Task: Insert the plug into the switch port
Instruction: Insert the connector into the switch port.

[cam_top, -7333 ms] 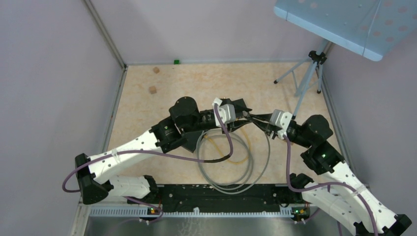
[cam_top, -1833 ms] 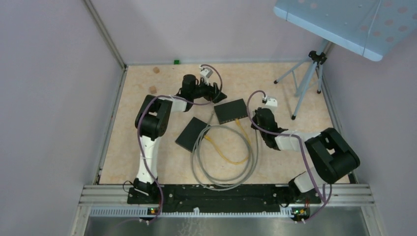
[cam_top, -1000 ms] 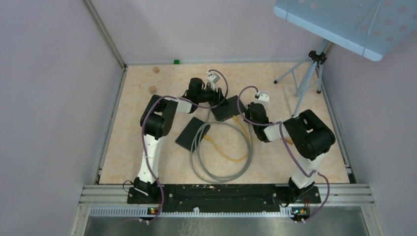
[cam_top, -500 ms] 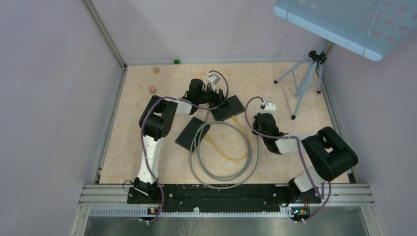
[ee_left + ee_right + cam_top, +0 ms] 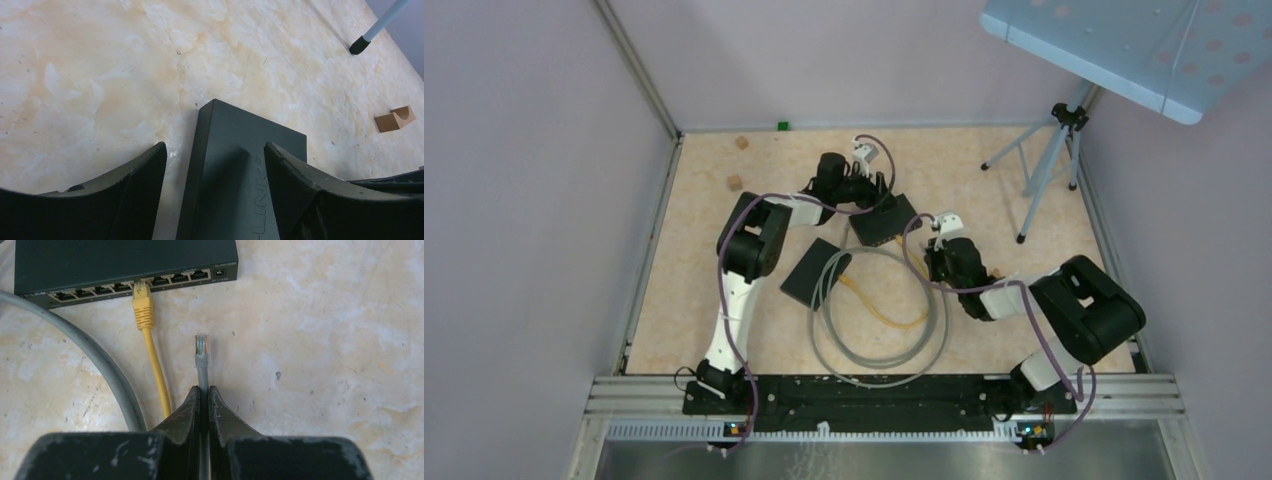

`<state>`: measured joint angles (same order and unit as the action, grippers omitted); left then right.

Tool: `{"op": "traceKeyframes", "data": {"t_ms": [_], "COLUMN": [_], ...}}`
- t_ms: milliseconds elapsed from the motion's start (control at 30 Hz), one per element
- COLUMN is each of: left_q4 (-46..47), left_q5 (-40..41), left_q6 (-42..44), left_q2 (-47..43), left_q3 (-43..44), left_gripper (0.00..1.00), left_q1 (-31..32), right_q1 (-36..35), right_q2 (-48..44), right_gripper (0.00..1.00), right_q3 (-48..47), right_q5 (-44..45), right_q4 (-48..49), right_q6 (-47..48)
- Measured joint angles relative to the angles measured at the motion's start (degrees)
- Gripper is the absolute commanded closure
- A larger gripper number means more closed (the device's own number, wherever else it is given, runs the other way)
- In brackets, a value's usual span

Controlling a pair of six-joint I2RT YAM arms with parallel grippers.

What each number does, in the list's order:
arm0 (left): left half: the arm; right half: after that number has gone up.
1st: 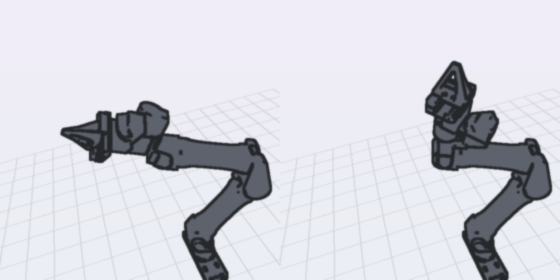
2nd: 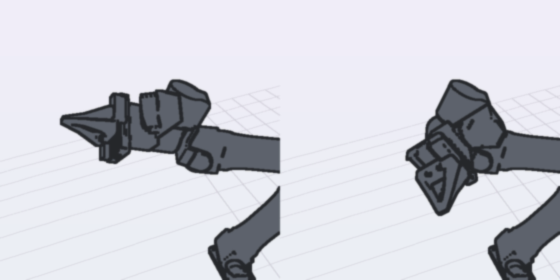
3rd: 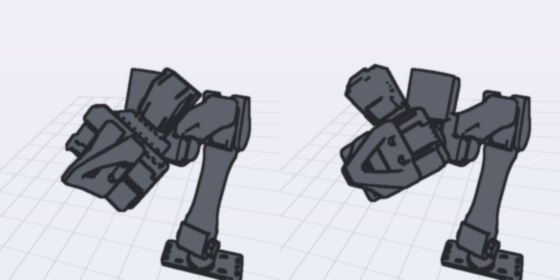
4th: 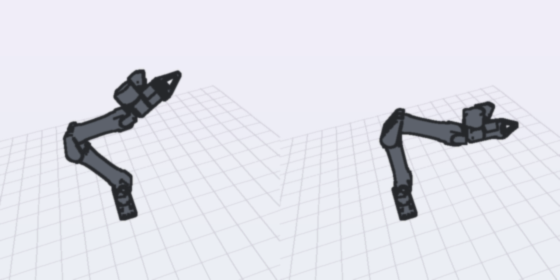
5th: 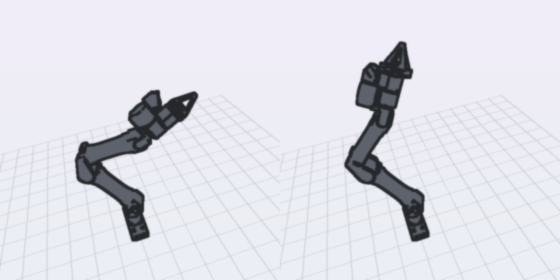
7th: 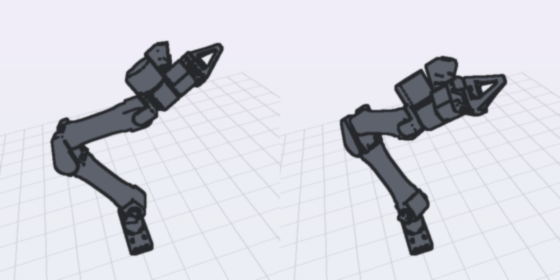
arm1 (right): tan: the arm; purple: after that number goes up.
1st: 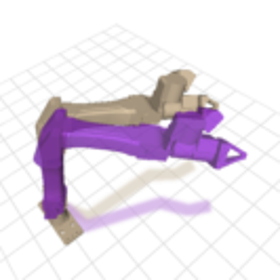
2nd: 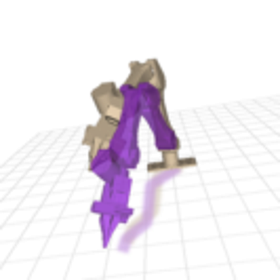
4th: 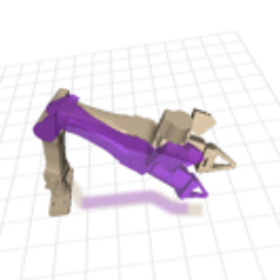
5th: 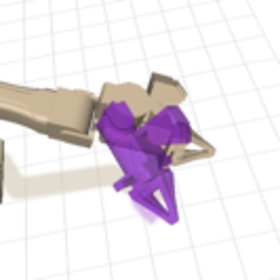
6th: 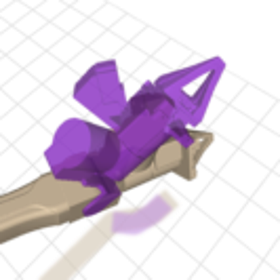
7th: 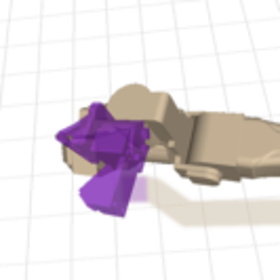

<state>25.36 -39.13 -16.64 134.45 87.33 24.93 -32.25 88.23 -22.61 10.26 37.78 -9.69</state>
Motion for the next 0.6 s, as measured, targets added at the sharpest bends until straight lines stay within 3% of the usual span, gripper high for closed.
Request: {"op": "traceKeyframes", "data": {"t_ms": [600], "left_q4": [-2.58], "left_q5": [-0.61], "left_q6": [0.39], "left_q2": [1.36], "left_q3": [2.67], "left_gripper": [0.34], "left_q1": [1.01], "right_q1": [-0.02], "right_q2": [8.72], "right_gripper": [1.0], "right_q3": [-9.44], "right_q5": [2.4], "right_q4": [-1.49], "right_q6": [2.62]}}
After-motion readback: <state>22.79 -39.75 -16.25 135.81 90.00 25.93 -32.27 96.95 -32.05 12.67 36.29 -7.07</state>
